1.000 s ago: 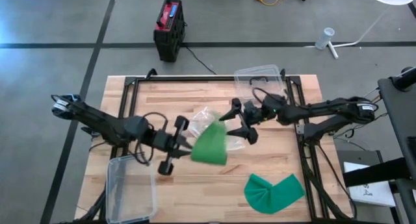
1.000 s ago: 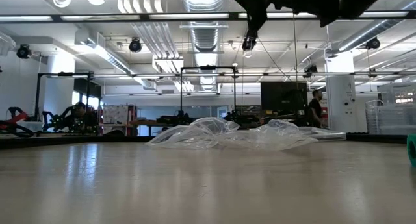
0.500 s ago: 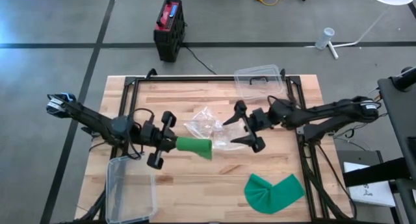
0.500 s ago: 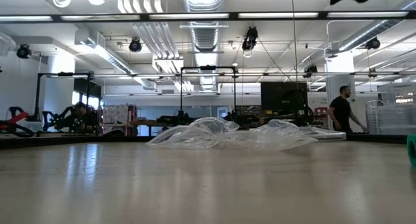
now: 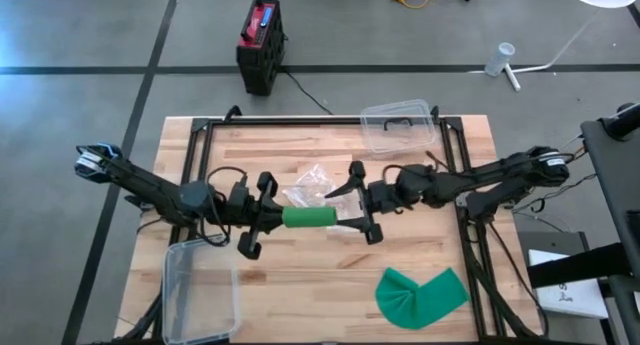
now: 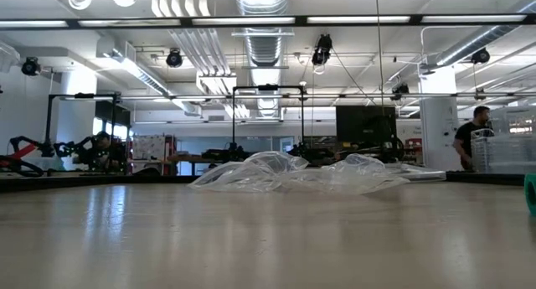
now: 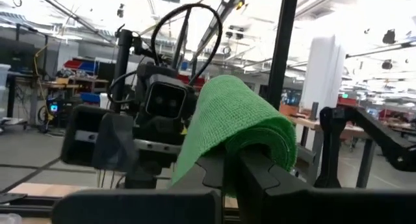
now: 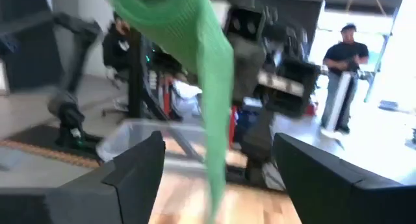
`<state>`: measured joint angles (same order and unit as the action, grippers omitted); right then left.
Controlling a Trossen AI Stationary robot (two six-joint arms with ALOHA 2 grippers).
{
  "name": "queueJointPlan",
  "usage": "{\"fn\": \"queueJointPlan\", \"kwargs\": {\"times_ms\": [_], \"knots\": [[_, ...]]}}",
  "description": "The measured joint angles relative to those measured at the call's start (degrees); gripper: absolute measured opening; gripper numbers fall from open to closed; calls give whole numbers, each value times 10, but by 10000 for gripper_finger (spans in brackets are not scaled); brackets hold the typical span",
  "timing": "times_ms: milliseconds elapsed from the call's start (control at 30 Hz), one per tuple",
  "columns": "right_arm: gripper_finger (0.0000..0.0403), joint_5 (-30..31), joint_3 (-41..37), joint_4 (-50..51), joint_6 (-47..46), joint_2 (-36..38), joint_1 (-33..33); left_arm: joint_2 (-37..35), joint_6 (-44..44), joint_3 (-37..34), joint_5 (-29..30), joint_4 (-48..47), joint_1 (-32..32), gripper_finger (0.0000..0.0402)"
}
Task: Roll bandage
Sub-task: Roll the green bandage
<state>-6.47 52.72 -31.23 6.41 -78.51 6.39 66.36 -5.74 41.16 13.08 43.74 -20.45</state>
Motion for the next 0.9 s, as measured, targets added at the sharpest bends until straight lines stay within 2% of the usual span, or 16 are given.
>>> {"fn": "queueJointPlan", "kwargs": {"times_ms": [100, 200, 300, 433, 467, 633, 900], "knots": [[253, 32, 22, 37, 24, -13, 0, 5, -9, 12, 0, -7, 0, 4], [209, 66, 38, 66, 50, -11, 0, 4, -18, 13, 0, -7, 0, 4], [142, 67, 45, 80, 55, -11, 0, 1, -21, 11, 0, -2, 0, 4], [31, 68, 49, 88, 58, -13, 0, 1, -26, 11, 0, -1, 0, 4], [16, 73, 49, 95, 64, -12, 0, 1, -27, 11, 0, -1, 0, 4], [5, 165, 51, 150, 99, 24, -1, 1, -30, 7, -1, -2, -9, 4], [1, 222, 52, 168, 153, 85, -2, 1, -36, -5, 0, 0, -11, 4]]}}
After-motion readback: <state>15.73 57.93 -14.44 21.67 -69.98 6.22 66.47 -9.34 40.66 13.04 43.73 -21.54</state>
